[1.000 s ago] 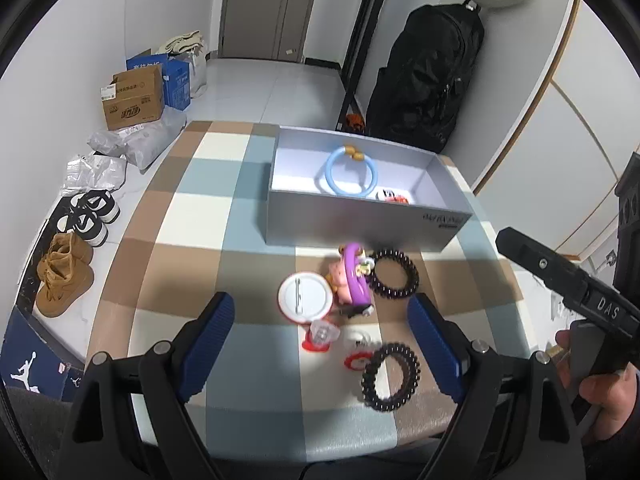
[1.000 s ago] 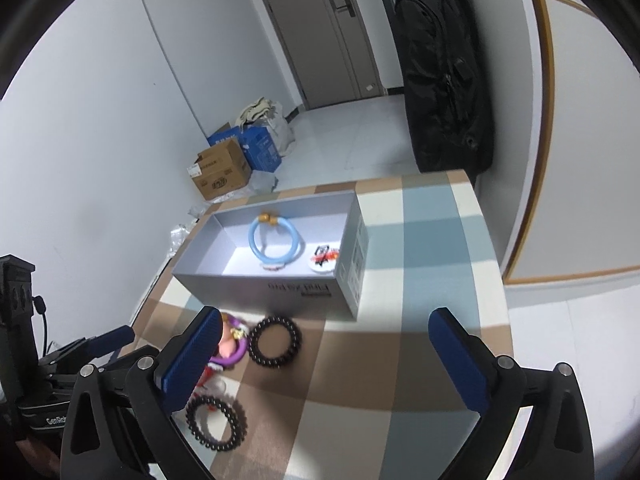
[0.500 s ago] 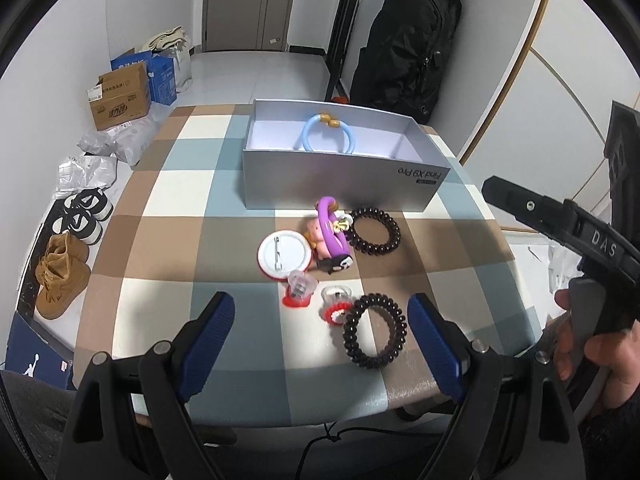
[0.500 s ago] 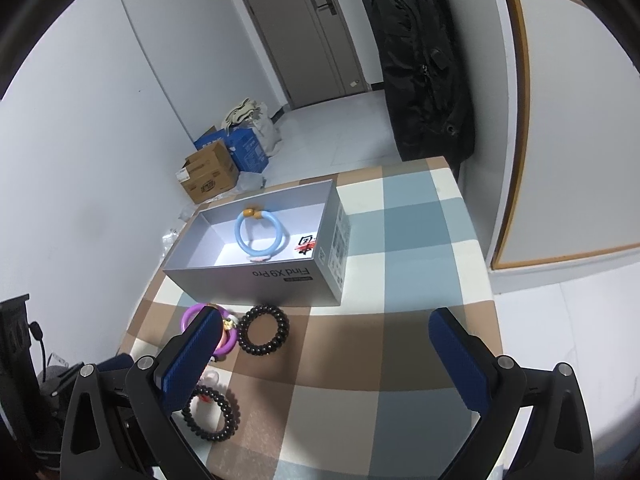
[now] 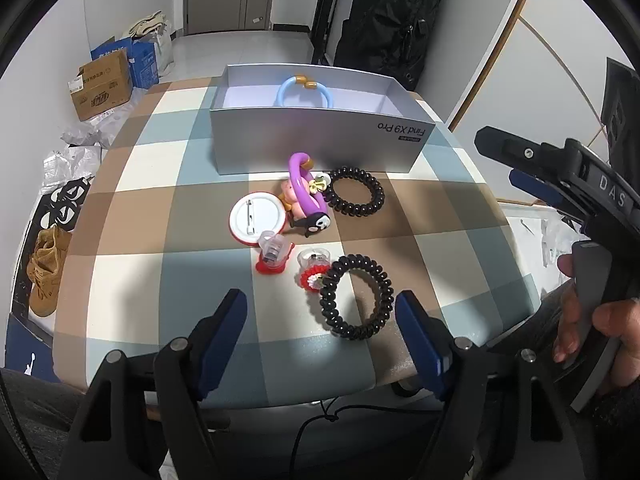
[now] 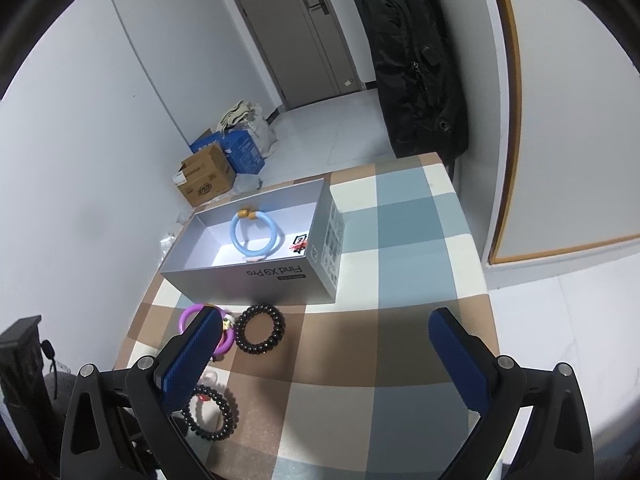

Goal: Organize jewelry
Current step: 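Withdraw both grippers from the box toward the remaining jewelry, then grasp the black coiled bracelet with the left gripper and lift it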

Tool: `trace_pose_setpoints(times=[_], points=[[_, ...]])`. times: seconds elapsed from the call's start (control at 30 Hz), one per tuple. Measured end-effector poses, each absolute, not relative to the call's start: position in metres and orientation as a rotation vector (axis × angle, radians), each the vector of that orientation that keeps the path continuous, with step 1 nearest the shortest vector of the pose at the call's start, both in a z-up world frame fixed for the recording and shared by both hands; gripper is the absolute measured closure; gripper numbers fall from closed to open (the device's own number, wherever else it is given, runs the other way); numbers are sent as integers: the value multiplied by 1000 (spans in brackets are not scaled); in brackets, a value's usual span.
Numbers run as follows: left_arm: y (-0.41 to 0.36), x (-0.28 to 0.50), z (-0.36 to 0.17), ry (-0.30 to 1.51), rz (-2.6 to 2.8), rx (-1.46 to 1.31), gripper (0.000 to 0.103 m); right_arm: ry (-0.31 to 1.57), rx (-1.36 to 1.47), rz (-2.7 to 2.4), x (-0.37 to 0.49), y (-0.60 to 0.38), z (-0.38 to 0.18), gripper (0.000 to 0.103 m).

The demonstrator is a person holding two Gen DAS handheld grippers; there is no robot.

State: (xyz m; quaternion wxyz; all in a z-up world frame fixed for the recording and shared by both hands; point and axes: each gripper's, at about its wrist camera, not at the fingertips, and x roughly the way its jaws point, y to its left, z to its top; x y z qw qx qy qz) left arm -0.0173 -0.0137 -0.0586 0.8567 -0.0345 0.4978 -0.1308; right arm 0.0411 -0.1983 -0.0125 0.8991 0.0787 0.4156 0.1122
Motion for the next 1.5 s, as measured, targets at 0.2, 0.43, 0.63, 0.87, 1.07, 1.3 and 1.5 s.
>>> trace_pose_setpoints(times=[0.2,0.43,0.63,0.87,1.07,1.3,1.5], points=[[-16,-16,-61,1059,-288,-60,60,863,161,231,41,-198,-13,0],[-17,-14,-64,1078,-295,-61,87,865,158,231,41,-198,-13,0],[-18,-14,-63,1070,-291,-52,96,869,159,229,41,-198,-14,0],[-17,-16,-59,1036,-288,-38,98,877,155,225,41,-198,-16,0],[-16,-17,-52,1004,-289,-40,98,886,150,225,42,-197,-18,0],[-7,-16,-42,955,-283,-85,98,904,142,230,44,-194,-22,0],[5,-14,-32,898,-282,-140,98,932,122,247,47,-186,-28,0]])
